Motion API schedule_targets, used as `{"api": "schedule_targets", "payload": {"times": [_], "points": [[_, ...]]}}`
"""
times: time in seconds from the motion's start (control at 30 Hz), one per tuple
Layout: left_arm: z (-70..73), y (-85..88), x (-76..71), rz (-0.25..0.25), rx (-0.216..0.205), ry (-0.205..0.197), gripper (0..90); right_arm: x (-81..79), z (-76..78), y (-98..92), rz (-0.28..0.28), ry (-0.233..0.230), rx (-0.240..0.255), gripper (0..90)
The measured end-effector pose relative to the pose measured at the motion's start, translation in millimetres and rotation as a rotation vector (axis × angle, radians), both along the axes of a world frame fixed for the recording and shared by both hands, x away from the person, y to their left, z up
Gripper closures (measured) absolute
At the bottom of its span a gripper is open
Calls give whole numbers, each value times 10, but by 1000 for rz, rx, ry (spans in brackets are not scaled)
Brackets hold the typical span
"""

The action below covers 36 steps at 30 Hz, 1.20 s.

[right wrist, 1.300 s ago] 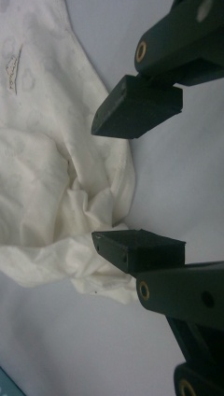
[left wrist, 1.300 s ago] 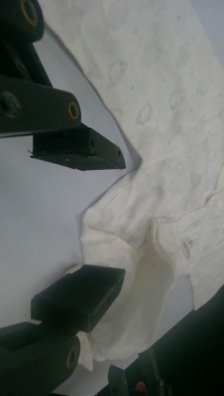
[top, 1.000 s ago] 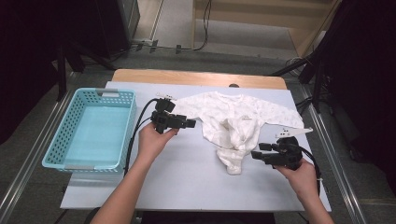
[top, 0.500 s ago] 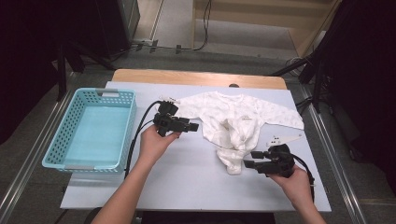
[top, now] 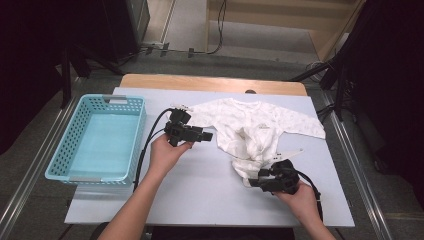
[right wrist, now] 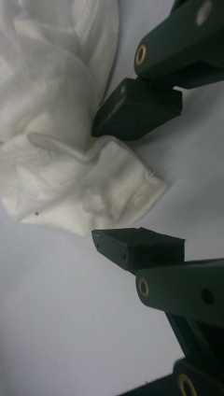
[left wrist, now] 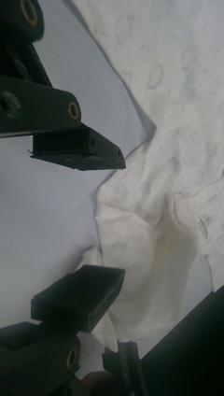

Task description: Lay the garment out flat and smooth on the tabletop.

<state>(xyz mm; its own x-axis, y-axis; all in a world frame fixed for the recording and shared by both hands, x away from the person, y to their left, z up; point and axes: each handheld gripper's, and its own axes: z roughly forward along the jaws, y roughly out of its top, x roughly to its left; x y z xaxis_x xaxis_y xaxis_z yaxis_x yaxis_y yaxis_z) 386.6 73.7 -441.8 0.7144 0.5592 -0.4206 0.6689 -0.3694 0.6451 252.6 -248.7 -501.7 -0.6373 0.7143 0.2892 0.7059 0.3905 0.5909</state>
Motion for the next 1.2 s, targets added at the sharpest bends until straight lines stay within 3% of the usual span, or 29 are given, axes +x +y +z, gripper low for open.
{"api": "schedule_targets", "payload": {"times": [0.17,0.23,0.33,0.67,1.2], "points": [[-16,-7,-3,-2,0,2,413,52,-58,52,8,-4,-25,636],[-24,-8,-4,-2,0,5,413,62,-54,29,19,21,-6,736],[-36,-10,-3,-6,3,6,413,46,9,-19,27,33,3,806],[-68,-68,-23,-25,27,11,414,-115,332,-366,-19,-31,-6,821],[-116,-118,-10,-40,16,15,414,-161,478,-803,-117,-50,-19,814]]}}
